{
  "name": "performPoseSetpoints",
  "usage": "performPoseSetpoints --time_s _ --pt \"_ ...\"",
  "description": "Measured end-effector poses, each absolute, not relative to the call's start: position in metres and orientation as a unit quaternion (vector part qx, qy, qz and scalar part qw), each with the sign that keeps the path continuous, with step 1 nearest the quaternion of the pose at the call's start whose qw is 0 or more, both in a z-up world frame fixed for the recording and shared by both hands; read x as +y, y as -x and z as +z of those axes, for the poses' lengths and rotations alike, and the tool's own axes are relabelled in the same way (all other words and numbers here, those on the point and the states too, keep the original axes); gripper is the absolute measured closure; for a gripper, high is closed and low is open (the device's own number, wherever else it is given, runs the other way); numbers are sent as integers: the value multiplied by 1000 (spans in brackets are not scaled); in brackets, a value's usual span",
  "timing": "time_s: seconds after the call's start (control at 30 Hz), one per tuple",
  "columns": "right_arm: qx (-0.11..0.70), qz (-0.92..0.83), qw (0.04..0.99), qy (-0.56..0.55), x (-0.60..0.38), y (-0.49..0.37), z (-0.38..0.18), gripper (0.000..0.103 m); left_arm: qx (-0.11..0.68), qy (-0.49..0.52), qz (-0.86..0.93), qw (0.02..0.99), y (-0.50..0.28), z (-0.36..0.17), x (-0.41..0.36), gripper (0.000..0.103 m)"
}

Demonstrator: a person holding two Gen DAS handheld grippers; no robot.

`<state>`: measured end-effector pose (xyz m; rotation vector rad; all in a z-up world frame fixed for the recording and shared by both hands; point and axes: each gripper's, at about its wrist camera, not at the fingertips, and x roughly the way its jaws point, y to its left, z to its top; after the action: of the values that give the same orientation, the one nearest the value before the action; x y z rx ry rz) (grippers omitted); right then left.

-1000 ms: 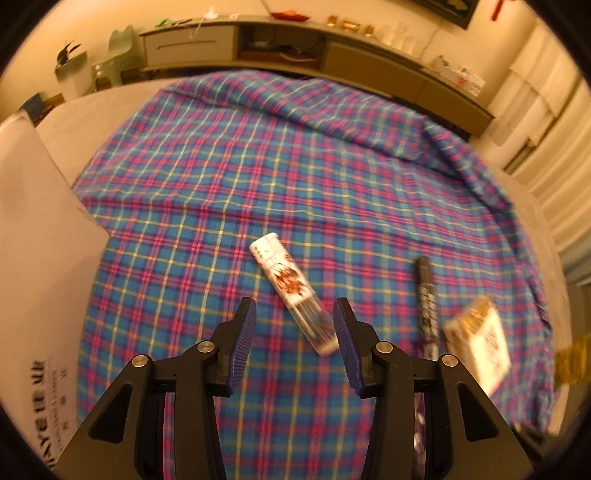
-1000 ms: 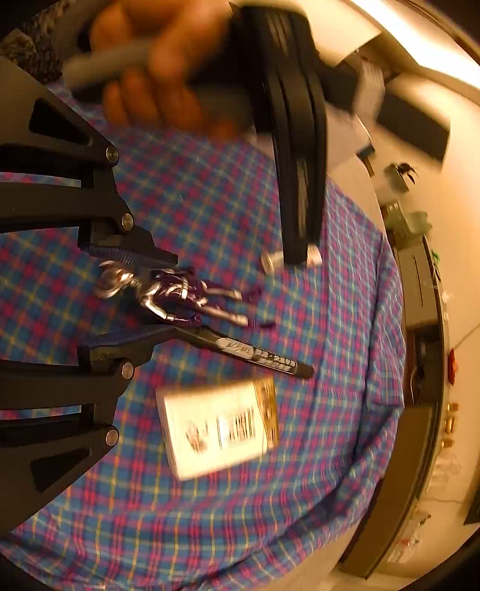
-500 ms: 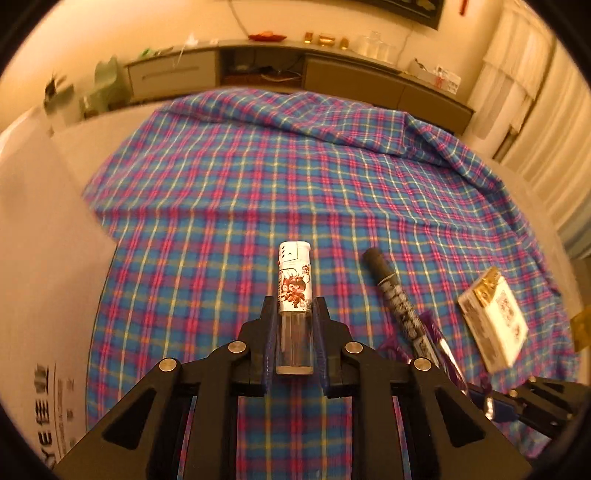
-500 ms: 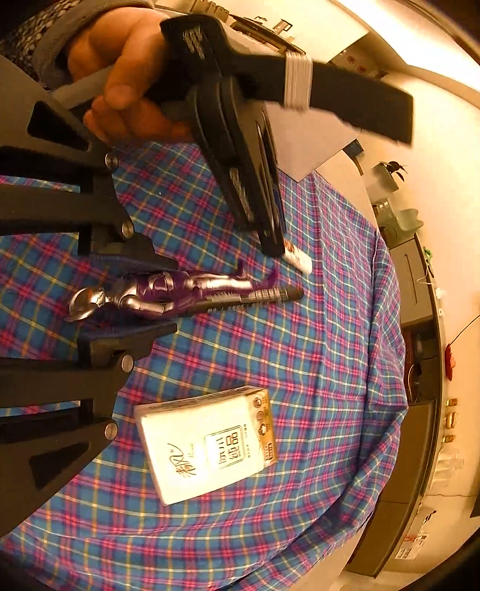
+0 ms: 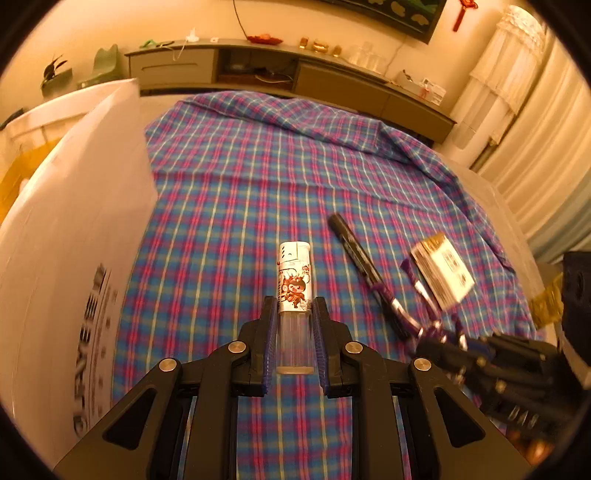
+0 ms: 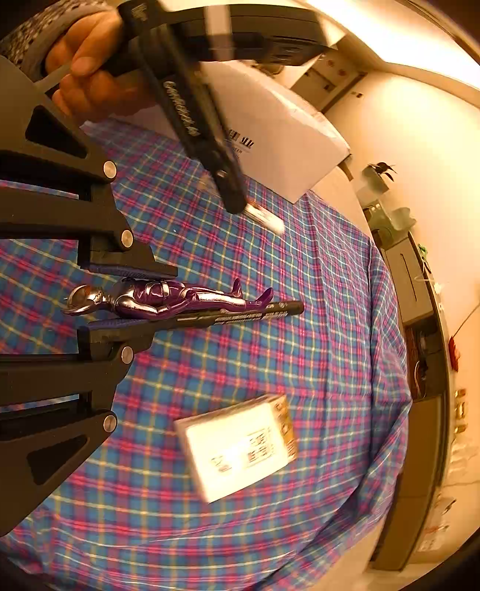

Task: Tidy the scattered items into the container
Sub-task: 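Carry the figurine and clear tube over the cardboard box with both tools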

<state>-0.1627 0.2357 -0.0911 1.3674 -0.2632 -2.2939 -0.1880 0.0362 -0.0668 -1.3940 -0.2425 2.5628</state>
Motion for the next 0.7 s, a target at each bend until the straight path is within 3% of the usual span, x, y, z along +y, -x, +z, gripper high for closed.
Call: performPoseSetpoints --time_s 0.17,0.7 --pt "-127 -826 240 -494 243 148 -83 83 -82 474 868 123 162 -58 36 84" --pt "-91 -823 299 -475 198 98 -65 83 -2 441 885 150 55 -14 31 84"
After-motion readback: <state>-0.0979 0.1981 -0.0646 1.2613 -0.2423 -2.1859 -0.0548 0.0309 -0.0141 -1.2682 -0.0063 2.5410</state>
